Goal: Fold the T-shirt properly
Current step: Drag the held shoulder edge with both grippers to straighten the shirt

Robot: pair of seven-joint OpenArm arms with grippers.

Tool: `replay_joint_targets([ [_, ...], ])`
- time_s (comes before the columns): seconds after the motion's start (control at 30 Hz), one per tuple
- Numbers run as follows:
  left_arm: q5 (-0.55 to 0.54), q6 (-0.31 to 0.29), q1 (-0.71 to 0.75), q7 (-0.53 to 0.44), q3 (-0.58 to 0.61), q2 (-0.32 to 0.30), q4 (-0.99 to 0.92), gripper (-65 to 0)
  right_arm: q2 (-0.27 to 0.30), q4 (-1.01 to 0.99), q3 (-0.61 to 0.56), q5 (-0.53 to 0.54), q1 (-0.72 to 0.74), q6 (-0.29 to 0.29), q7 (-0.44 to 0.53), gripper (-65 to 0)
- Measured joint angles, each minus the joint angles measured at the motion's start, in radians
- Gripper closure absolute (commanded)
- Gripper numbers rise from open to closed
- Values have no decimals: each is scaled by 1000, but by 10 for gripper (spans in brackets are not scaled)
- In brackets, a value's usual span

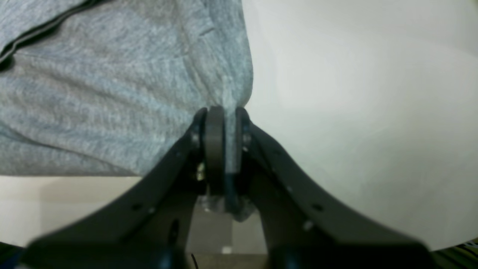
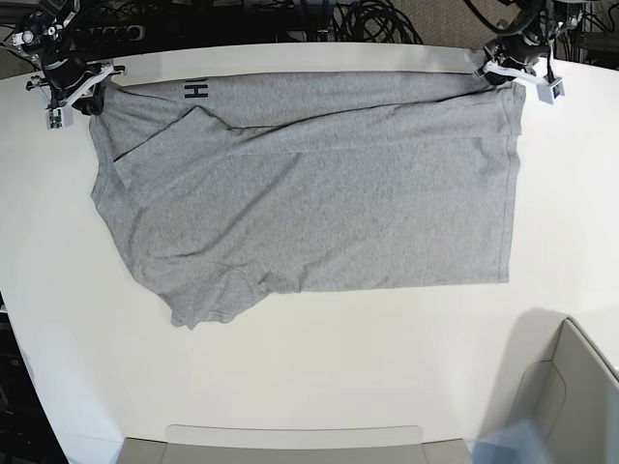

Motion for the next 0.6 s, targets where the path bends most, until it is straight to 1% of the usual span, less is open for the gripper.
replay_joint_targets([
  [0.03,11,8,3,16,0,2,19,0,-8,15,-1,-19,0,0,-6,-68],
  [0.13,21,14,21,30,0,7,65,-132,-36,80,-1,-69,-2,0,-51,-160],
  [0.2,24,22,31,30,-2,4,80,-205,-54,119,0,-93,-10,0,-79,-213],
  [0.23,30,22,35,31,-2,3,91,-228,-58,134,0,-98,-14,0,-87,-231],
  [0.27,31,22,37,31,-3,3,106,-240,-63,148,0,-101,-16,1,-106,-248],
  [0.33,29,21,42,27,-3,3,129,-243,-66,170,-1,-116,-16,1,-121,-266],
  [0.4,27,20,57,28,-3,1,156,-243,-71,193,7,-124,-3,1,-134,-268],
  [0.47,27,21,67,27,-6,1,174,-243,-74,214,9,-122,16,1,-128,-268],
  [0.6,27,21,66,27,-6,1,176,-243,-85,273,7,-124,22,1,-136,-268],
])
